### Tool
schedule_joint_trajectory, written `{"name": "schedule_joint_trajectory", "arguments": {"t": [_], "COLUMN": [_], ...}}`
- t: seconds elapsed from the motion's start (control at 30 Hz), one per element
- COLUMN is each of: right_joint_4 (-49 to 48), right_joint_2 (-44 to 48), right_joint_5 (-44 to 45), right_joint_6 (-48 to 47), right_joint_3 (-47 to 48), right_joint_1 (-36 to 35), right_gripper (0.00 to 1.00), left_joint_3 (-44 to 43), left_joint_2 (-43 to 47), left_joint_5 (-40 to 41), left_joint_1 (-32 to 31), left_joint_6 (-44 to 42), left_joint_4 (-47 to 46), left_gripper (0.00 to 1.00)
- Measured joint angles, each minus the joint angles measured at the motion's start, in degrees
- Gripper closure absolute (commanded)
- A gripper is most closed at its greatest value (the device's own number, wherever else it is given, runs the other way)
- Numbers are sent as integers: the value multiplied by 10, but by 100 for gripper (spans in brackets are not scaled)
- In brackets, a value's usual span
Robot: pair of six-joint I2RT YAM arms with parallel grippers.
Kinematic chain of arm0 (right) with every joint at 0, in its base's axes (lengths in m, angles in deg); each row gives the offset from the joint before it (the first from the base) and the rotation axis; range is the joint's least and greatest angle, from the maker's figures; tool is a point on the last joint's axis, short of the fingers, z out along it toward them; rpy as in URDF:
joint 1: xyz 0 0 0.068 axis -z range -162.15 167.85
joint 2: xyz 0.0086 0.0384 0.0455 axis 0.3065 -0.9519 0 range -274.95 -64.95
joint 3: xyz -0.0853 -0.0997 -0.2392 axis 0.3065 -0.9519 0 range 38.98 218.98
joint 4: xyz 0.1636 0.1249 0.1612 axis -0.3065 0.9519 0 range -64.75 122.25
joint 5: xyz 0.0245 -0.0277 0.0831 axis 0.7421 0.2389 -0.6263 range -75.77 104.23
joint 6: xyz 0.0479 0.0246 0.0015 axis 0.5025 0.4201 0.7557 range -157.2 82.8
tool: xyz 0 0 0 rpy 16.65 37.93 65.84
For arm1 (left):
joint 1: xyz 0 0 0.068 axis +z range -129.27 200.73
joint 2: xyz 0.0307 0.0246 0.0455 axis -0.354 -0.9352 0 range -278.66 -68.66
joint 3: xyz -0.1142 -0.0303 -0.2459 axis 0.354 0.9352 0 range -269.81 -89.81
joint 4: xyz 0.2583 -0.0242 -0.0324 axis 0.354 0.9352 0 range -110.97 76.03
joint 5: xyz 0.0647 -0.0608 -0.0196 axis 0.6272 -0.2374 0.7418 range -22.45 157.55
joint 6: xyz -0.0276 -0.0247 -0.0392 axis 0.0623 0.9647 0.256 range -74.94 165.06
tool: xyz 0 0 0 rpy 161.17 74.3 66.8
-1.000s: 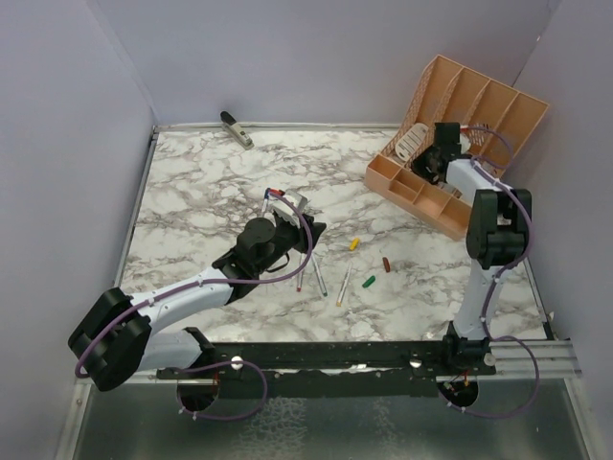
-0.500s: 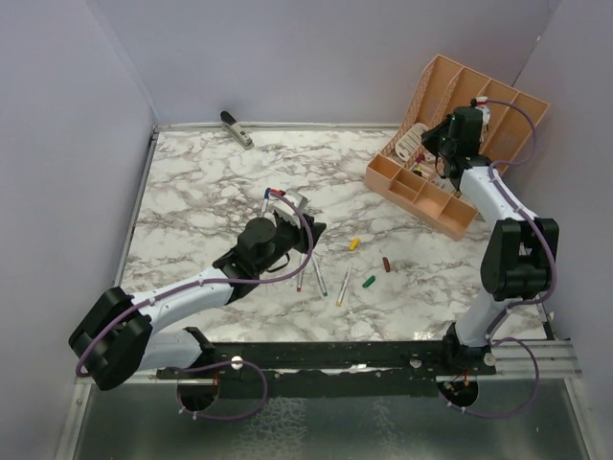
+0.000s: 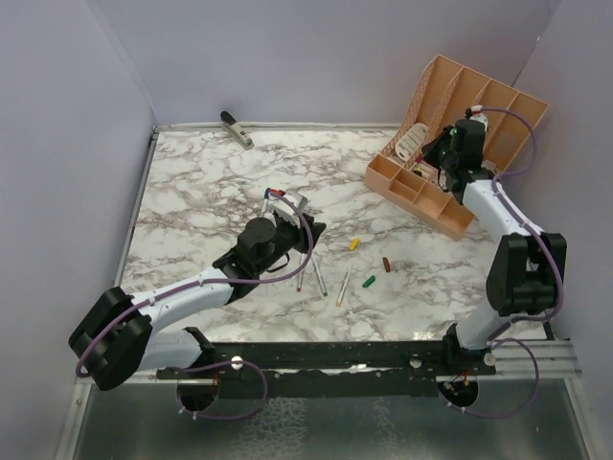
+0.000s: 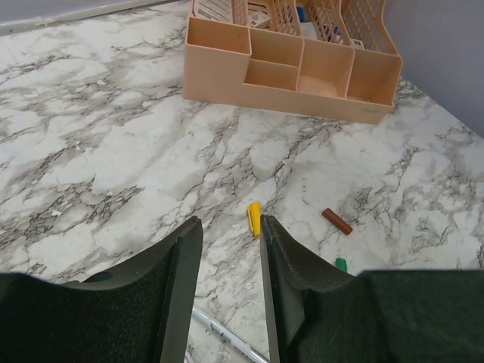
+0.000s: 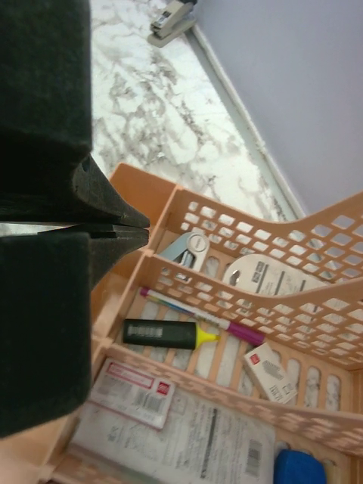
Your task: Insert the pens into the pen caps
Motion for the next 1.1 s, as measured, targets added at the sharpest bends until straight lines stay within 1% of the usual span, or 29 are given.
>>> {"name": "schedule_joint_trajectory", "arguments": {"t": [0.17, 0.23, 0.33, 0.4, 0.47, 0.5, 0.57, 0.63, 0.7, 0.73, 0.83, 0.93, 1.1], "right_joint_4": [-8, -8, -4, 14, 40, 63, 95, 119, 147, 156, 206, 240, 283], "right_joint_2": [88, 119, 129, 122, 103, 83, 44, 12, -23, -39, -112, -177, -220], "right_joint_5": [-3, 2, 5, 7, 8, 9, 14, 23, 36, 41, 68, 90, 110], "right_joint_6": [-38, -49, -63, -71, -78, -83, -95, -105, -119, -124, -145, -155, -165], "right_joint_3": [-88, -112, -112, -93, -52, -11, 66, 127, 191, 214, 317, 392, 405], "right_joint_1": [-15, -21, -28, -27, -27, -27, -27, -27, -27, -27, -27, -27, -27], "right_gripper": [98, 93, 88, 84, 81, 80, 72, 71, 61, 59, 58, 57, 57], "left_joint_3": [0, 0, 0, -1, -10, -17, -40, -66, -138, -164, -281, -388, -599], "left_joint_2": [-9, -20, -33, -35, -35, -35, -36, -42, -79, -95, -183, -278, -441], "left_joint_5": [2, 2, 1, 0, 0, 0, 0, 0, -8, -12, -39, -63, -102], "left_joint_1": [5, 6, 7, 7, 7, 8, 9, 13, 26, 33, 70, 98, 127], "left_joint_6": [7, 9, 15, 17, 19, 19, 17, 13, 3, 2, -2, -5, -14], "left_joint_4": [-1, 0, 2, 5, 16, 24, 38, 47, 64, 70, 96, 122, 219], "left_gripper": [60, 60, 60, 59, 57, 56, 55, 54, 54, 54, 54, 54, 54]}}
